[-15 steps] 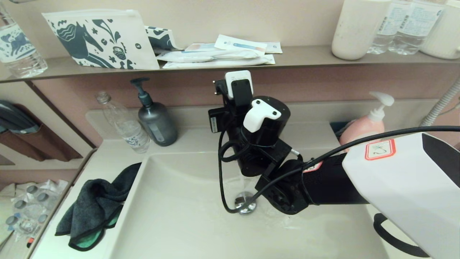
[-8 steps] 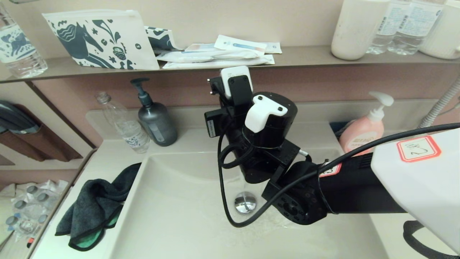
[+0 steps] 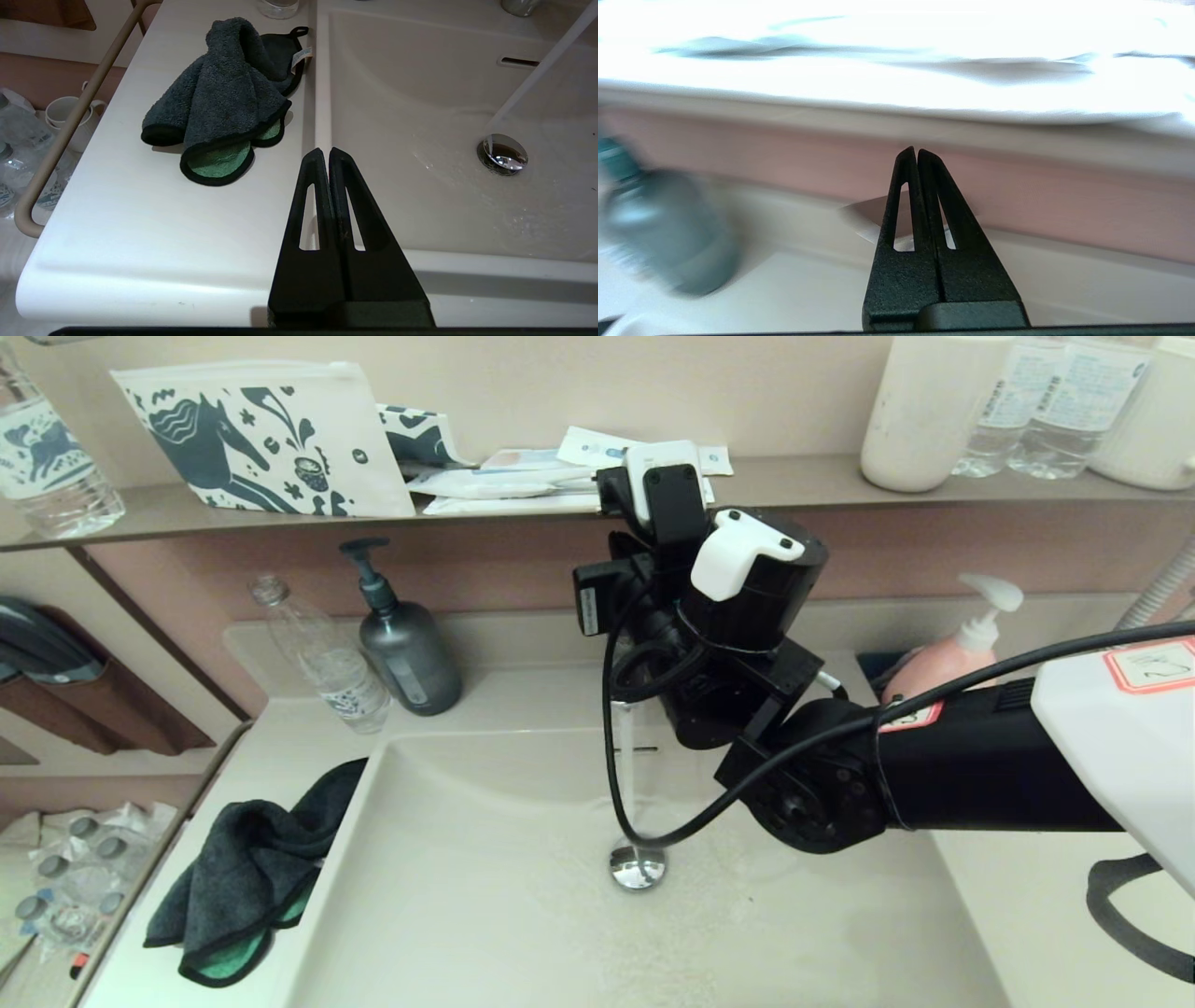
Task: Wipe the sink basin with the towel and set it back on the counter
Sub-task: Turn off the faucet
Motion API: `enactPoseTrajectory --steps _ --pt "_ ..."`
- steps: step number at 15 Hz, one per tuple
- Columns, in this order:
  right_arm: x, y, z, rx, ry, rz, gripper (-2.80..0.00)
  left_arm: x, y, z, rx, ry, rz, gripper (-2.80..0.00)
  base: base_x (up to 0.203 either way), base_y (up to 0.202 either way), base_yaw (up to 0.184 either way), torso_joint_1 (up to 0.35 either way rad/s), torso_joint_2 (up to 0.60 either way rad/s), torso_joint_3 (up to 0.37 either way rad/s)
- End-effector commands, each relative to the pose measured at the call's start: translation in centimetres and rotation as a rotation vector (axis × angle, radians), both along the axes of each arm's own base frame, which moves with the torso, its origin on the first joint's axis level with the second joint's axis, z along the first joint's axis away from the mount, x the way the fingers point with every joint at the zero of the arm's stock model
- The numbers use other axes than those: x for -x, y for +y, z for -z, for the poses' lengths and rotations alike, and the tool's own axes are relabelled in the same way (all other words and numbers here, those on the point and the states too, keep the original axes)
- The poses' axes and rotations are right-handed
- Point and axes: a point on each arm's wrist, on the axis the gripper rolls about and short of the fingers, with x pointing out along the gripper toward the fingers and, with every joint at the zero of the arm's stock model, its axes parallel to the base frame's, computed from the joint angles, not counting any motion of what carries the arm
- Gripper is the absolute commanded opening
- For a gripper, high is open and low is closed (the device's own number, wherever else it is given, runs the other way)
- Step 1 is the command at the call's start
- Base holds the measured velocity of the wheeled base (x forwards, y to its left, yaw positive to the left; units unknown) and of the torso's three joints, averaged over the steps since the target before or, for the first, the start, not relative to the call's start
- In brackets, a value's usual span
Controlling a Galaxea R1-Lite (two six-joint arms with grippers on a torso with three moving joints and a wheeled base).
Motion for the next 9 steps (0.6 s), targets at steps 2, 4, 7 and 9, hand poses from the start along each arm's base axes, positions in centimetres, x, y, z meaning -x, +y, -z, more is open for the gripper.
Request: enactPoseTrajectory --steps 2,4,7,9 --pt "-0.4 -0.2 -0.2 -0.001 -0.002 0.008 -2.8 0.0 0.0 0.0 0.001 0.001 -0.001 -2.8 0.0 0.0 0.0 0.0 0.0 0.0" --pt "-0.6 -0.1 0.1 0.005 0.003 0.008 -2.8 0.0 0.0 0.0 0.001 0.001 -0.001 -2.8 0.0 0.0 0.0 0.0 0.0 0.0" --pt "-0.9 0.2 0.8 0.02 0.014 0.002 -2.8 0.0 0.0 0.0 0.001 0.001 -0.001 -2.8 0.0 0.0 0.0 0.0 0.0 0.0" --pt "-0.9 0.3 0.9 0.023 0.017 0.002 -2.8 0.0 0.0 0.0 0.001 0.001 -0.001 -2.8 0.0 0.0 0.0 0.0 0.0 0.0"
